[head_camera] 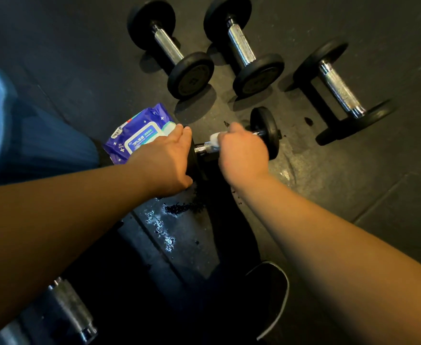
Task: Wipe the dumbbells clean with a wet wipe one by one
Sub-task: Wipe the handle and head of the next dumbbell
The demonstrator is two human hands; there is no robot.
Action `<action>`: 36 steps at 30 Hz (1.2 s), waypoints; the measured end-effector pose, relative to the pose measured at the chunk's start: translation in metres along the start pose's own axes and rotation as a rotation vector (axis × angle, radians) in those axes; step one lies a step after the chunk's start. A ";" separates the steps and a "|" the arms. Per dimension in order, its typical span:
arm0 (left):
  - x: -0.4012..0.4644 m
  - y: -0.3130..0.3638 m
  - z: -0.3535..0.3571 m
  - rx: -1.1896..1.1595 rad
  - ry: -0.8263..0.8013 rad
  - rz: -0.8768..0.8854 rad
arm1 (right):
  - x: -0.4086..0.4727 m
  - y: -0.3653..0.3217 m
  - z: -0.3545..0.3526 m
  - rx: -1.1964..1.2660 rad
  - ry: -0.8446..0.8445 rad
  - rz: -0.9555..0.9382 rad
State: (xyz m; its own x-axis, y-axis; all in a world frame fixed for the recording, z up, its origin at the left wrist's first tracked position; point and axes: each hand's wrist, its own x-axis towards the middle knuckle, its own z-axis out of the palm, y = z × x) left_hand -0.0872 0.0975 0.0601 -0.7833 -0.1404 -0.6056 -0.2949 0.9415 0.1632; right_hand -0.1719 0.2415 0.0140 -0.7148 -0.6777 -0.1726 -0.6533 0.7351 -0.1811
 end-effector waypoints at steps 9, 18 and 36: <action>-0.032 0.016 0.025 -0.004 0.194 0.020 | -0.011 -0.012 0.006 0.085 -0.066 -0.069; -0.054 0.021 0.042 0.054 0.222 0.074 | -0.018 -0.002 0.007 0.140 -0.013 0.168; -0.032 0.016 0.050 -0.094 0.043 -0.019 | -0.067 0.003 0.016 0.121 -0.045 0.024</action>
State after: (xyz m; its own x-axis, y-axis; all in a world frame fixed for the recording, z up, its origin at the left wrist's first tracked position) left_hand -0.0397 0.1326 0.0427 -0.7996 -0.1727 -0.5752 -0.3582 0.9059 0.2260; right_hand -0.1219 0.2886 0.0095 -0.7163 -0.6618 -0.2213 -0.5992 0.7459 -0.2909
